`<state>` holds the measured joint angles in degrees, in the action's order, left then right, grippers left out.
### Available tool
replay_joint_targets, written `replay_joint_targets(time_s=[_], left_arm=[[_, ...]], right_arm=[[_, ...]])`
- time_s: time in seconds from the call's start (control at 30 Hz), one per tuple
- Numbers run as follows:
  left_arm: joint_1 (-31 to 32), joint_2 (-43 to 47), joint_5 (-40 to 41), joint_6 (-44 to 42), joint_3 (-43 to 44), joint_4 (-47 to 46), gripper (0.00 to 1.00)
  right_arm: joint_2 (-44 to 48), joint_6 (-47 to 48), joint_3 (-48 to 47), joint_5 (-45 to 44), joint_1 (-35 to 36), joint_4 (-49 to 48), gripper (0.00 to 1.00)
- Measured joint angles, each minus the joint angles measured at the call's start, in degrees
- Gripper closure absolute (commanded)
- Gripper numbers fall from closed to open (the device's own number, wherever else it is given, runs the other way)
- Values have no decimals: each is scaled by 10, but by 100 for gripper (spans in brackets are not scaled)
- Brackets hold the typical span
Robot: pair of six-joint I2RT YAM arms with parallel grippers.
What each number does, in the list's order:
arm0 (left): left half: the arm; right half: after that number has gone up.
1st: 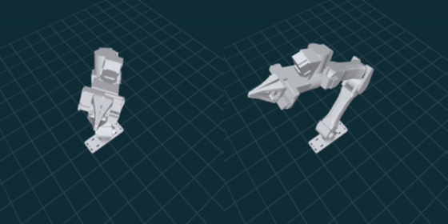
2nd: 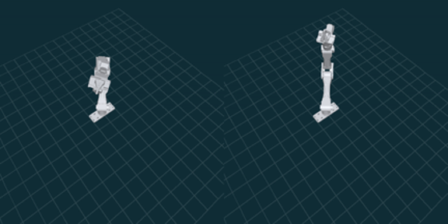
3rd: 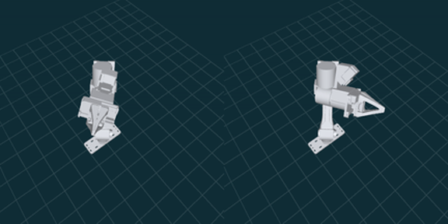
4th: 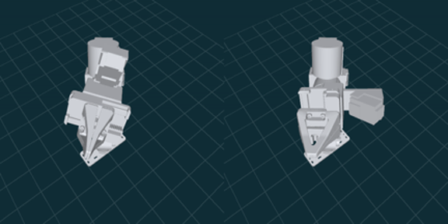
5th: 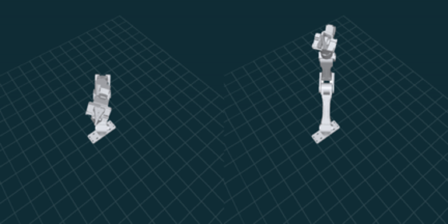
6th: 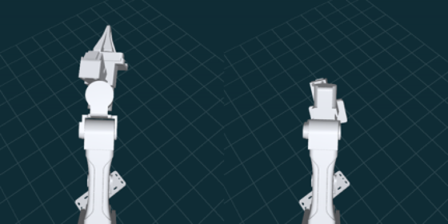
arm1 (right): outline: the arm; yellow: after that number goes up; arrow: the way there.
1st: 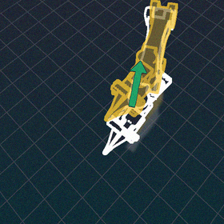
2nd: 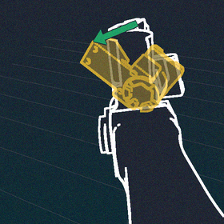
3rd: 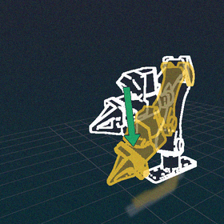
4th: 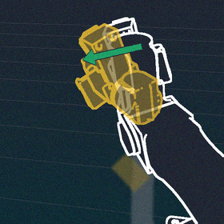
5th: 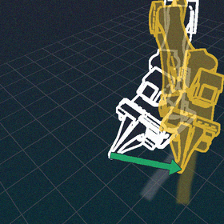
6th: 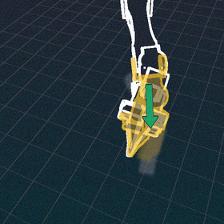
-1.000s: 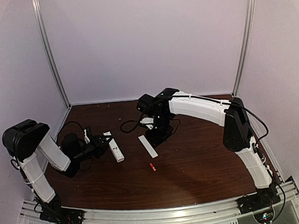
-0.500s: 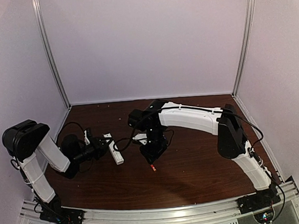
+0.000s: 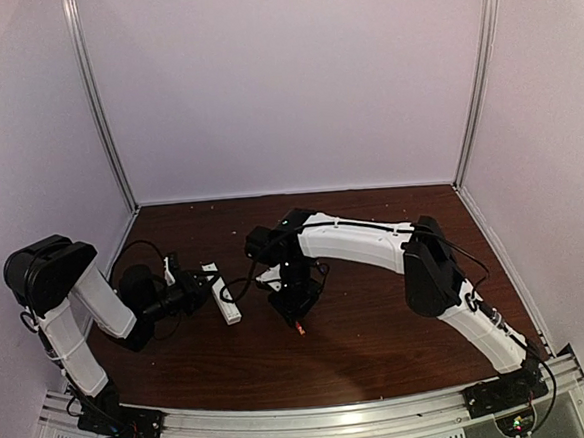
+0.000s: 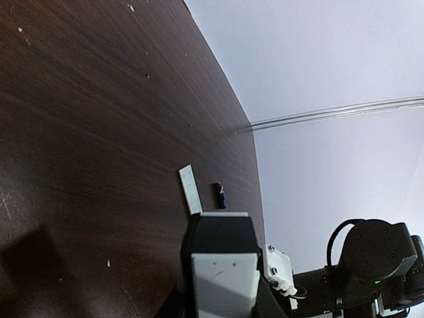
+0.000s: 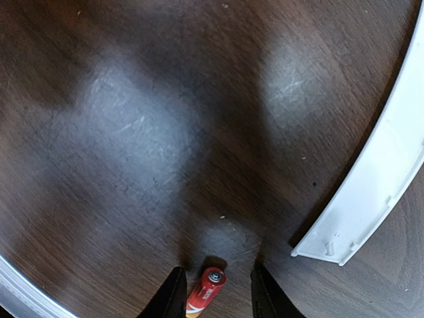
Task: Load the batteries into the remote control
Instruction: Pick up the battery at the center of the board.
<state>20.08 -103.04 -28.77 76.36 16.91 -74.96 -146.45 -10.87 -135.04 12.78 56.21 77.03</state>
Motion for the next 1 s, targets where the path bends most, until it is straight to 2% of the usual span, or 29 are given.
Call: replay_joint_targets(time_s=[0.1, 0.3, 0.6, 0.73, 0.9, 1.0], left_arm=[[0, 0, 0, 0, 0, 0, 100], [0, 3, 0, -2, 0, 0, 100], [0, 3, 0, -3, 0, 0, 100], [0, 3, -2, -2, 0, 0, 100], [3, 3, -11, 9, 5, 0, 100], [8, 3, -18, 22, 10, 0, 100]], right_arm=[[-5, 0, -7, -6, 0, 0, 73], [-5, 2, -5, -17, 0, 1, 100], [6, -7, 5, -17, 0, 1, 100], [43, 0, 31, -9, 0, -22, 100], [163, 49, 146, 1, -1, -140, 100], [258, 87, 236, 10, -2, -272, 100]])
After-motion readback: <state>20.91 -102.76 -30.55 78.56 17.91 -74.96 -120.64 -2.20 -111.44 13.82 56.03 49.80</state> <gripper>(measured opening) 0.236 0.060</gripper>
